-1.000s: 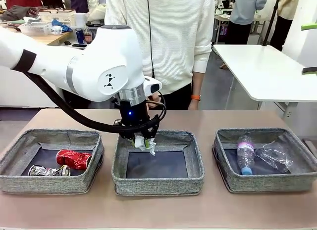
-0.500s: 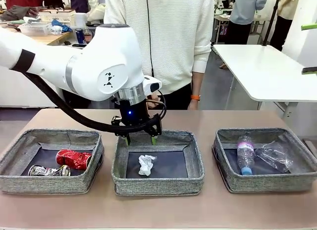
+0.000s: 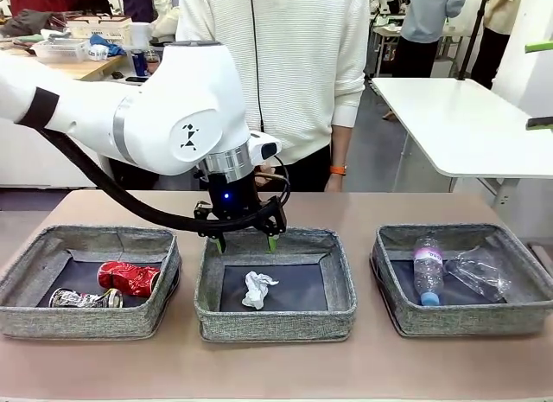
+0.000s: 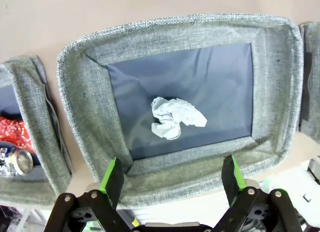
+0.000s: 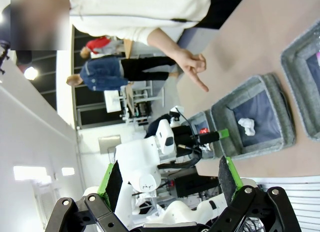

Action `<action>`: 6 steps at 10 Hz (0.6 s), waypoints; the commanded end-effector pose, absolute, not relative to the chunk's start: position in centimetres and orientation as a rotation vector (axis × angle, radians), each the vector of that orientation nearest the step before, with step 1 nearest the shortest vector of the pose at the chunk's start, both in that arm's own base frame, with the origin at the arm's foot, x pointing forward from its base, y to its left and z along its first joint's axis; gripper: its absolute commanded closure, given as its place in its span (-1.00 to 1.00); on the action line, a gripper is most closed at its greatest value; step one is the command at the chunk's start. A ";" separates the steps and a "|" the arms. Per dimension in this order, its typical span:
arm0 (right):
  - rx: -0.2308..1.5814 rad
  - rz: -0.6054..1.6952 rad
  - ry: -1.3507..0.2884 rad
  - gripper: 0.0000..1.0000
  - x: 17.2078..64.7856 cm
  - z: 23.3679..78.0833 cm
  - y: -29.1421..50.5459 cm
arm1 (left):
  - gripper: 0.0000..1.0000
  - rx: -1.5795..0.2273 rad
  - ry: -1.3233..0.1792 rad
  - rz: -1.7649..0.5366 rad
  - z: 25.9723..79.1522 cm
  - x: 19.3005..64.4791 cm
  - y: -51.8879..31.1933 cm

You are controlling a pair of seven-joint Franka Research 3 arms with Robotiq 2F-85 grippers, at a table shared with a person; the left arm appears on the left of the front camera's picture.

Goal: Sort the waste into the appropriate baskets.
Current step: Place the picked waste into the Fabric basket indicated by the person.

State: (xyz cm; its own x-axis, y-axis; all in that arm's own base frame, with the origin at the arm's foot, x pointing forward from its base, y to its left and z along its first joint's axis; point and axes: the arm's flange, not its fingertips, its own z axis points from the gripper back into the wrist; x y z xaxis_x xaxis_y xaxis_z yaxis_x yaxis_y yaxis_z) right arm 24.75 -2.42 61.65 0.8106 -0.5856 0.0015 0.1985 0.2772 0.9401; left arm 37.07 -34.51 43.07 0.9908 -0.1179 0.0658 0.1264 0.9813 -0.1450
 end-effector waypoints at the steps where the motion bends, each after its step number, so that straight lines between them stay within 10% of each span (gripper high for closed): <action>1: 1.191 -0.525 -0.394 -1.00 24.8 61.9 -2.4 | -1.00 -0.140 -0.065 -0.134 43.1 37.1 -34.5; 6: 1.176 -0.436 -0.347 -1.00 26.2 61.2 0.0 | -1.00 -0.358 0.004 -0.113 50.1 37.5 -31.7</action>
